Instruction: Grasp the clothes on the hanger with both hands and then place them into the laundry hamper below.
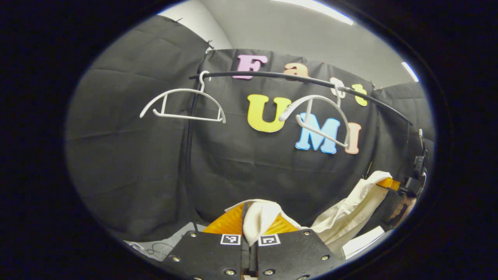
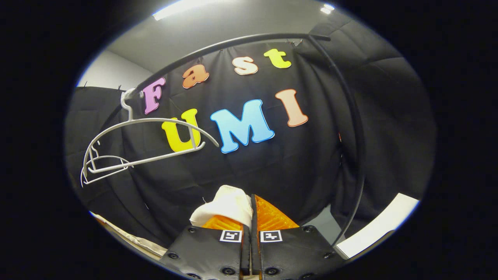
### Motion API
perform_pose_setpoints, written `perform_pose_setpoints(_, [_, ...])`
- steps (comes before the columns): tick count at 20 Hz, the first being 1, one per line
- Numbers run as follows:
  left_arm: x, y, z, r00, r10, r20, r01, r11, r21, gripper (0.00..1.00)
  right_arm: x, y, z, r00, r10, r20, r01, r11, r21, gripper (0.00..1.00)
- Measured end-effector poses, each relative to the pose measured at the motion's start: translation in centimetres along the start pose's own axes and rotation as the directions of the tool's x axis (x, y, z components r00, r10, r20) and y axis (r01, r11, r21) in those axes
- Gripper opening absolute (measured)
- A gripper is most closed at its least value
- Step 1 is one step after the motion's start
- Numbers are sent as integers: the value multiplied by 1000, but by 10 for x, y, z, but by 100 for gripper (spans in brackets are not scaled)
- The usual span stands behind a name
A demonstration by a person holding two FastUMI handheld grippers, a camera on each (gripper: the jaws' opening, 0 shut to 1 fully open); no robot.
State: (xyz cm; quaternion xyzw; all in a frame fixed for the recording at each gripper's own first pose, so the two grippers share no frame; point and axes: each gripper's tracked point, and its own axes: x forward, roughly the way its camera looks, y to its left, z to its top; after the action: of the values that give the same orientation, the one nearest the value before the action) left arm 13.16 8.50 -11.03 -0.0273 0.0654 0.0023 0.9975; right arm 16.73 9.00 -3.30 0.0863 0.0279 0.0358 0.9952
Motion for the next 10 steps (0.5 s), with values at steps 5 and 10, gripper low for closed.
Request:
perform_pose_setpoints(5, [-18,5,8,991,-135,4,135,991,14,1,-65,34,-17,999,-35,6,35,999,-1,0])
perform_pose_setpoints(10, [-15,15,-12,982,-187,-25,188,982,4,2,-96,93,-54,998,26,-63,-28,999,-30,3])
